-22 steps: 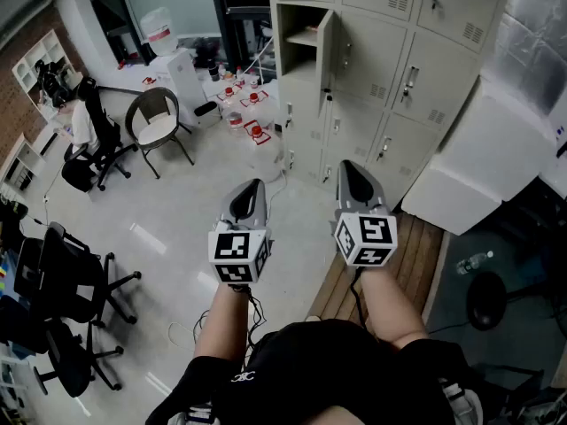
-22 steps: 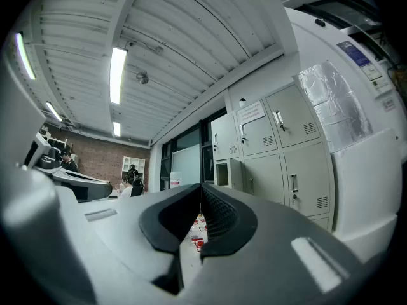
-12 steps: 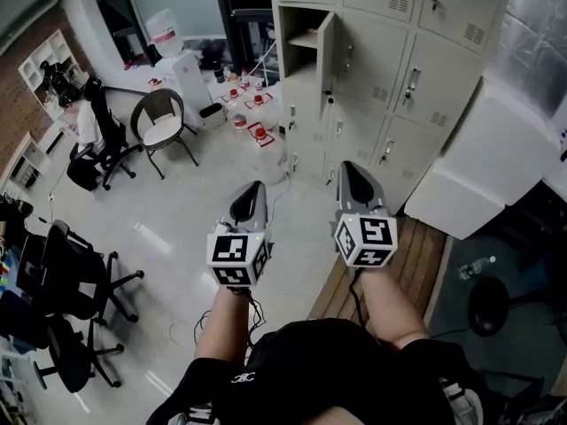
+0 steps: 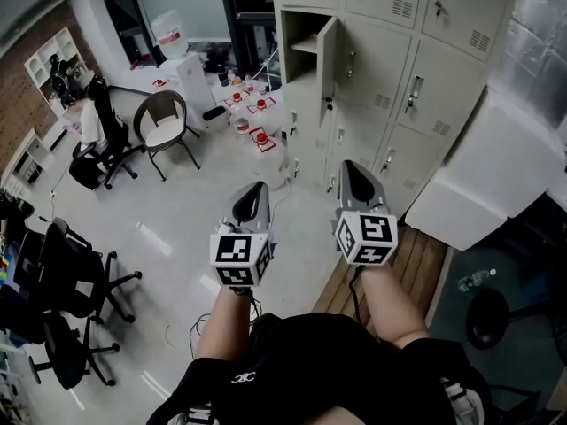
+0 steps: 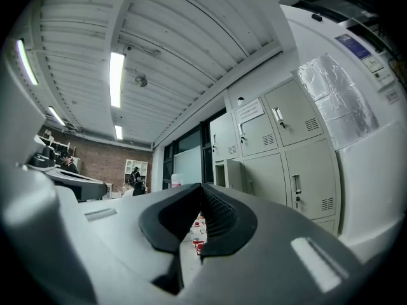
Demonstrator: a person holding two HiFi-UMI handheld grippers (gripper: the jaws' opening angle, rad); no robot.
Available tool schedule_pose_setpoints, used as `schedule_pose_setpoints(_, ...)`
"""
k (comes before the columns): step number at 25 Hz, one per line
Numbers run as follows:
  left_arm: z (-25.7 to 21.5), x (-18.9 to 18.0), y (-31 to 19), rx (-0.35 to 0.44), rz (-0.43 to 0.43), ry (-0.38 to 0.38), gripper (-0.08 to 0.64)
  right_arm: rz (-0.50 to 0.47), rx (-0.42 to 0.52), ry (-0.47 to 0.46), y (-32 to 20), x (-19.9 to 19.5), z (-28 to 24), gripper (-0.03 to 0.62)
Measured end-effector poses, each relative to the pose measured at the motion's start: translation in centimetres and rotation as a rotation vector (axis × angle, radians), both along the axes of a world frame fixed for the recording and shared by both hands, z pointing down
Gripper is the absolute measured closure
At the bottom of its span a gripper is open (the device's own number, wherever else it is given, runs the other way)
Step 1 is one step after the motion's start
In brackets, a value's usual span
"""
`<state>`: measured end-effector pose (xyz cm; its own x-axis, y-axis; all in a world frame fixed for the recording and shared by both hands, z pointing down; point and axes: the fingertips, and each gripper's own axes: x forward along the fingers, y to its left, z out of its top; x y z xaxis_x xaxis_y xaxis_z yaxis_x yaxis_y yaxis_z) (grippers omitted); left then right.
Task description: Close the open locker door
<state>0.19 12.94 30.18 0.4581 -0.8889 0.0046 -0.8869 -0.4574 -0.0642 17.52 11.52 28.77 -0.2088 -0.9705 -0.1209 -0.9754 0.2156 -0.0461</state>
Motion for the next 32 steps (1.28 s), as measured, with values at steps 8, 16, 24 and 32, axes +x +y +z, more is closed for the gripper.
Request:
schedule_pose_setpoints(8, 1.4, -0.9, -4.0, 0.022, -0.003, 0.024, 0.558, -0.002, 0.004, 0.008, -3.8, -0.9, 1.7, 0.581)
schedule_pose_setpoints(16, 4.5, -2.3, -11.6, 0.041, 0.050, 0.026, 0.560, 0.036, 0.034, 0.022, -10.9, -2.7, 4.1, 0.581)
schedule_pose_setpoints(24, 4.8, -4.2, -21.5, 0.047, 0.126, -0.007, 0.560, 0.113, 0.039, 0.000, -19.5, -4.7, 4.3, 0.581)
schedule_pose_setpoints(32, 5.5, -5.4, -29.8, 0.038, 0.241, -0.013, 0.560, 0.223, 0.029, 0.022, -26.3, -6.4, 5.0, 0.581)
